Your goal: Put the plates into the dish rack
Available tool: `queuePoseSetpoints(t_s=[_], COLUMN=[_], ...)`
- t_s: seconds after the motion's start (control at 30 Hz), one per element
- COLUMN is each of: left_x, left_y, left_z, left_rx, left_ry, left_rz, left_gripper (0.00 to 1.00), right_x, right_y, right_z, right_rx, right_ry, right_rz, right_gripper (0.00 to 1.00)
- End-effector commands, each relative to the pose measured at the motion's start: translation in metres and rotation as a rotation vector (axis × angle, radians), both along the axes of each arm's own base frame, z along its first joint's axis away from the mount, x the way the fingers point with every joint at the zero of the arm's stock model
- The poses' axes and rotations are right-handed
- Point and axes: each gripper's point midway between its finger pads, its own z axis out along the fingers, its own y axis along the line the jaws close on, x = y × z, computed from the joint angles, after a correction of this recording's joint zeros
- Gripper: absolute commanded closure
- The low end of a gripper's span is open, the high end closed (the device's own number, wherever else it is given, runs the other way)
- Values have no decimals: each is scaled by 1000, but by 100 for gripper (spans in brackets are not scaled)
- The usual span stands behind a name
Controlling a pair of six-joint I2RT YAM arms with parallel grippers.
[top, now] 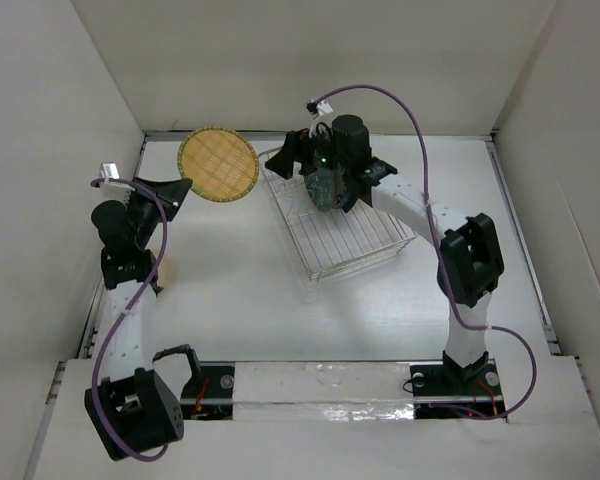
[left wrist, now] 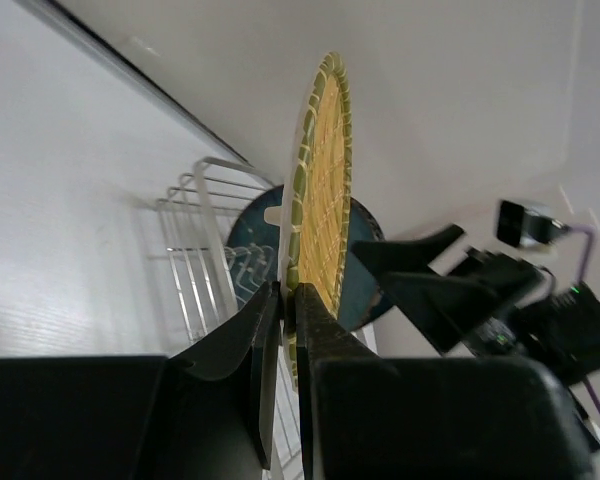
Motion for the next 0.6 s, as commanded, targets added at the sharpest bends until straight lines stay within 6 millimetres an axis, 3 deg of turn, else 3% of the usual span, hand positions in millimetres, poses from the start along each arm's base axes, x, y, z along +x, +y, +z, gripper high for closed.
queuePoseSetpoints(t_s=[0.0, 0.4, 0.5, 0.57], left_x=[-22, -38, -39, -41], left_y=[-21, -47, -49, -49], left_z=[37, 37, 38, 41], left_rx=[20, -9, -10, 4], left_ry=[-129, -156, -164, -174], left_rz=[-116, -236, -251, -250], left_gripper=[100, 100, 100, 100], right_x=[-6, -42, -42, -45], right_y=[9, 42, 44, 45], right_z=[39, 32, 28, 28], right_rx=[50, 117, 119, 124], right_ry=[-56, -4, 11, 11], right_rz=[42, 305, 320, 333], right_gripper=[11, 14, 30, 51])
